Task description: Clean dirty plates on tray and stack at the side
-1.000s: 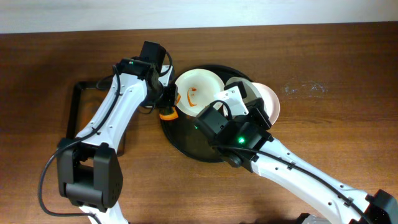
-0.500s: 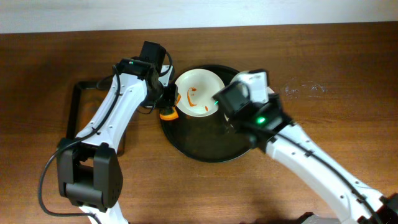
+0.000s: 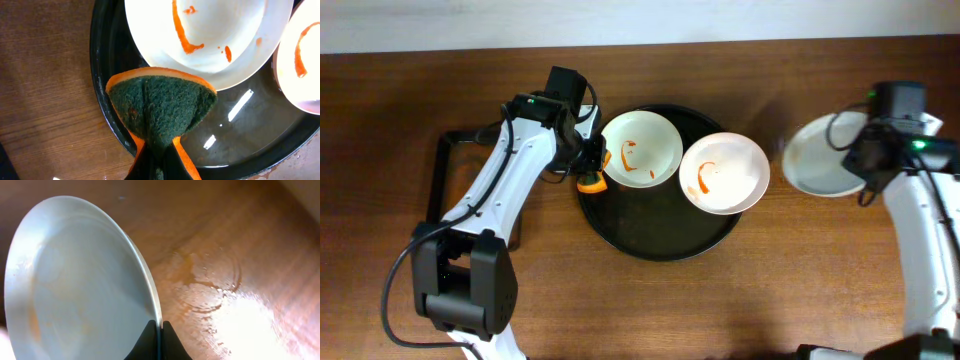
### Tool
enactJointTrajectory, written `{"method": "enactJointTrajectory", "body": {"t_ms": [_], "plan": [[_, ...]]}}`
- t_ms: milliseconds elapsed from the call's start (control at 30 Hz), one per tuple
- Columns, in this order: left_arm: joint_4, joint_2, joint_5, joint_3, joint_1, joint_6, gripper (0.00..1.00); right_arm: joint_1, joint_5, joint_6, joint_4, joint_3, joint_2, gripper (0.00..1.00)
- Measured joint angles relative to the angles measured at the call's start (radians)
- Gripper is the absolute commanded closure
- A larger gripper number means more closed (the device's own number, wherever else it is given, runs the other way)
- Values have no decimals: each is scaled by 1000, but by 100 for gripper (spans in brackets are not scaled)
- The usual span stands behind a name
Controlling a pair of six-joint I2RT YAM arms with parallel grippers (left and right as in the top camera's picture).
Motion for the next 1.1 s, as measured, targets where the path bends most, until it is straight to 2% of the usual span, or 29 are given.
{"method": "enactJointTrajectory", "body": {"t_ms": [267,333,433,500,567,600,633,733,867,967,1100], "plan": [[0,0,0,0,-8,0,99,-123,-79,0,20,0,173,96],[0,0,0,0,-10,0,99,-124,-101,-2,37,0,211,86],[0,0,0,0,-16,0,98,-124,-185,-36,65,0,245,61],[0,0,-1,0,-21,0,94,-124,-256,-79,90,0,244,56],[1,0,0,0,-28,-3,94,-124,-336,-119,100,2,244,56],[2,0,0,0,-32,-3,94,-124,-404,-137,100,2,244,49],[2,0,0,0,-34,-3,94,-122,-462,-164,101,2,244,46],[3,0,0,0,-37,-3,94,-107,-603,-245,94,2,244,45],[3,0,0,0,-37,-3,94,-53,-689,-295,100,-1,244,46],[3,0,1,0,-37,-3,94,-1,-712,-312,141,-25,244,54],[8,0,7,0,-48,-3,94,56,-716,-318,179,-68,255,60]]}}
